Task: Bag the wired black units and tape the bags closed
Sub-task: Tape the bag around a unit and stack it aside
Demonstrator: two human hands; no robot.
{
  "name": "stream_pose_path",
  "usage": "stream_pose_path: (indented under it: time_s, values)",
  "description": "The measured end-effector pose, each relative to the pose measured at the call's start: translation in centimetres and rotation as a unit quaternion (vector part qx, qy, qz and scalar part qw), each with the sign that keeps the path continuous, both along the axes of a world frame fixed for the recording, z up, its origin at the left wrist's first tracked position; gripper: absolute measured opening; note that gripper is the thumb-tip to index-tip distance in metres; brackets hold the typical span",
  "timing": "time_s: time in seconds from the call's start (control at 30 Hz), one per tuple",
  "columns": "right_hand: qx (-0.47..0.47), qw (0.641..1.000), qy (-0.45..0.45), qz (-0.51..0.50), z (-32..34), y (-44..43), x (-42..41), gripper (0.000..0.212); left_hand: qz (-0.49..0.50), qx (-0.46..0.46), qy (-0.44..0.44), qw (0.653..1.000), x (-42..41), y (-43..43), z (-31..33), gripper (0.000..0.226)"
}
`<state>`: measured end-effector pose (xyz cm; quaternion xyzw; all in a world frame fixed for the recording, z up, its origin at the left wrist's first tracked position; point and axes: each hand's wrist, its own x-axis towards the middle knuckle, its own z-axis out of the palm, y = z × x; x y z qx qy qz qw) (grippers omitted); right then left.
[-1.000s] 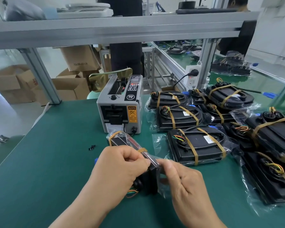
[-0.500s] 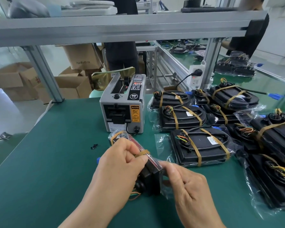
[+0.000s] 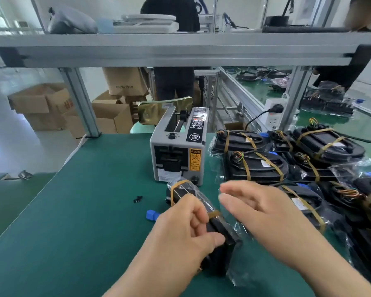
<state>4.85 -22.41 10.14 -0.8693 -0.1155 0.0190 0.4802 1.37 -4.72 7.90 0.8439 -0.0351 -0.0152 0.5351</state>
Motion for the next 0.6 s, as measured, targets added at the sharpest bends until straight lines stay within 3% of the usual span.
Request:
stream_pose_path:
  time_s: [0.1, 0.2, 0.27, 0.37, 0.53, 0.6]
  values:
    - [-0.126, 0.989, 0.023, 0.068, 0.9, 2.2, 2.9, 0.057, -0.004, -0.022, -0.001, 1.0, -0.1, 0.1, 0.3, 0.017]
    - [-0.184, 0.973, 0.033, 0.133, 0.6, 3.0, 4.1, 0.038, 0.011, -0.037, -0.024, 0.999, 0.7, 2.1, 1.0, 0.007]
    - [-0.161, 0.973, 0.05, 0.155, 0.3, 3.0, 4.3, 0.028, 0.064, 0.054, -0.127, 0.988, 2.1, 4.2, 1.2, 0.009]
    - [-0.125, 0.977, 0.061, 0.161, -0.1, 3.0, 4.3, 0.023, 0.005, 0.208, -0.231, 0.95, 4.2, 5.5, 1.5, 0.027]
    - [-0.14, 0.976, 0.05, 0.162, -0.1, 3.1, 4.3, 0.03, -0.084, 0.303, -0.308, 0.898, 6.4, 5.4, 2.2, 0.015]
    - [-0.147, 0.975, 0.046, 0.163, 0.0, 3.1, 4.4, 0.034, -0.111, 0.36, -0.343, 0.861, 6.9, 5.4, 2.9, 0.006]
